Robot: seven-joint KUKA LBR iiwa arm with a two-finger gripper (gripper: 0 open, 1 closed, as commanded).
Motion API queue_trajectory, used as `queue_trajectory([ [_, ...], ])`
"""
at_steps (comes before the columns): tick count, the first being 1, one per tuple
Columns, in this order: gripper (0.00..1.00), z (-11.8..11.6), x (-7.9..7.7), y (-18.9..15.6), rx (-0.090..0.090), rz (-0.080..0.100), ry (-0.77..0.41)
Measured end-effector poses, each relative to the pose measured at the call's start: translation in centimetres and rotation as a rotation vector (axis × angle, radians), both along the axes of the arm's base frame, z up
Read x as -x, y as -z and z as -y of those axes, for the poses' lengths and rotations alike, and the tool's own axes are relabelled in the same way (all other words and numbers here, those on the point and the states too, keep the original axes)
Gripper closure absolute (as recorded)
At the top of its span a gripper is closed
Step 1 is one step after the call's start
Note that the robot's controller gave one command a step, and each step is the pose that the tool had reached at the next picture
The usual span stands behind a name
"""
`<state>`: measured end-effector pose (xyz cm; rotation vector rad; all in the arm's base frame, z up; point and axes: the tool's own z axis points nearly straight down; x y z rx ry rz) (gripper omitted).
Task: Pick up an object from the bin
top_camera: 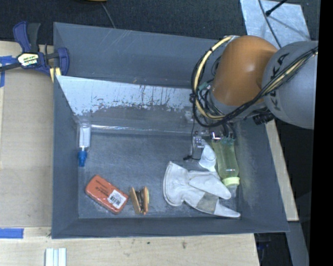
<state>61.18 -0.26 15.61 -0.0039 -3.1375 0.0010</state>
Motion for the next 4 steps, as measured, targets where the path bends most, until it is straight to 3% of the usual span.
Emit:
queue_trajectory([
  [1, 0.0, 0.0, -0.1, -0.5, 0.0, 0.008, 0.0],
  [2, 0.0, 3.1, 3.2, 4.2, -0.001, 0.015, -0.147],
  [3, 0.0, 5.4, 5.9, 6.1, -0.002, 0.003, -0.078],
  [4, 0.0, -1.3, 7.1, 3.0, -0.001, 0.007, -0.114],
])
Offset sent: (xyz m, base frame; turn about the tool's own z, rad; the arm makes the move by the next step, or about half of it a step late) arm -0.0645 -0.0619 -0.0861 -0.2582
